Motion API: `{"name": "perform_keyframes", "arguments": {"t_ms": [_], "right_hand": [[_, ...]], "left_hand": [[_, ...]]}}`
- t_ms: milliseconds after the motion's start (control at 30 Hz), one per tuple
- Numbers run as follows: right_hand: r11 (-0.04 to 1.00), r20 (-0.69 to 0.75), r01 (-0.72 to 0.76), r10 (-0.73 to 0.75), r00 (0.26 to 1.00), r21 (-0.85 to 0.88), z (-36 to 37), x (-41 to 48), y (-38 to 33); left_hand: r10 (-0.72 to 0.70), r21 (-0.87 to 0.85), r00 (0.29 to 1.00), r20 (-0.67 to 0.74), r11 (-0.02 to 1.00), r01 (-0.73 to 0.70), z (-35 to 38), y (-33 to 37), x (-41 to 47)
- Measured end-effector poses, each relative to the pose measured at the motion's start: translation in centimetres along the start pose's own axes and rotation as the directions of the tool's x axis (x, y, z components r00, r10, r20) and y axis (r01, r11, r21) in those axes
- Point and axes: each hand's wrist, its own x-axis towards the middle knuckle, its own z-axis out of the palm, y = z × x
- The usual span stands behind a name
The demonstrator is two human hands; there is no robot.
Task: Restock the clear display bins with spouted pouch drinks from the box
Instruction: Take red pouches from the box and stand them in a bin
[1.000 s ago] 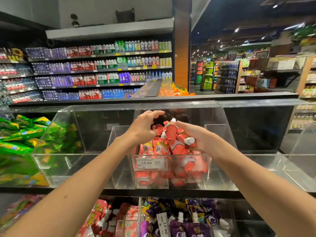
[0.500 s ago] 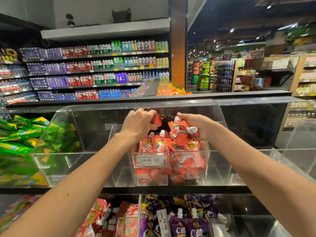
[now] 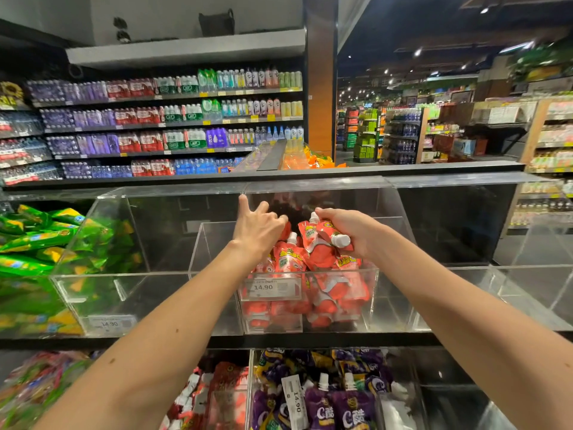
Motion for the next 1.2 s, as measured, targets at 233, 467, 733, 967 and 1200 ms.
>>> {"name": "perform_keyframes", "arguments": {"t_ms": [233,467,733,967,1200], "right_hand": [[0.999,-0.049,0.011,-0.013,0.999,-0.035,-0.2,0.0,0.1],[0.999,-0.079,0.031,-0.034,0.996,-0.039,-0.5,0.2,-0.4],[0.994,-0.091,0.002,0.009,0.996,0.113,0.2,1.7,-1.0],[0.987,-0.1,-0.024,0.04,0.994,0.158,0.0,2.0,-0.8],[0.97,-0.058,-0.014,0.029,0.998,0.241,-0.2,1.6,-1.1]], "left_hand": [[0.019,0.255,0.994,0.112,0.966,-0.047,-1.3,-0.1,0.6],[0.187,0.26,0.982,0.032,0.947,-0.189,-0.7,0.2,1.0],[0.276,-0.228,0.961,0.017,0.937,-0.265,-0.2,1.8,2.5],[0.07,-0.174,0.944,0.322,0.985,-0.014,0.4,4.1,4.9],[0.019,-0.413,0.985,0.171,0.909,0.054,0.4,1.7,4.4]]}}
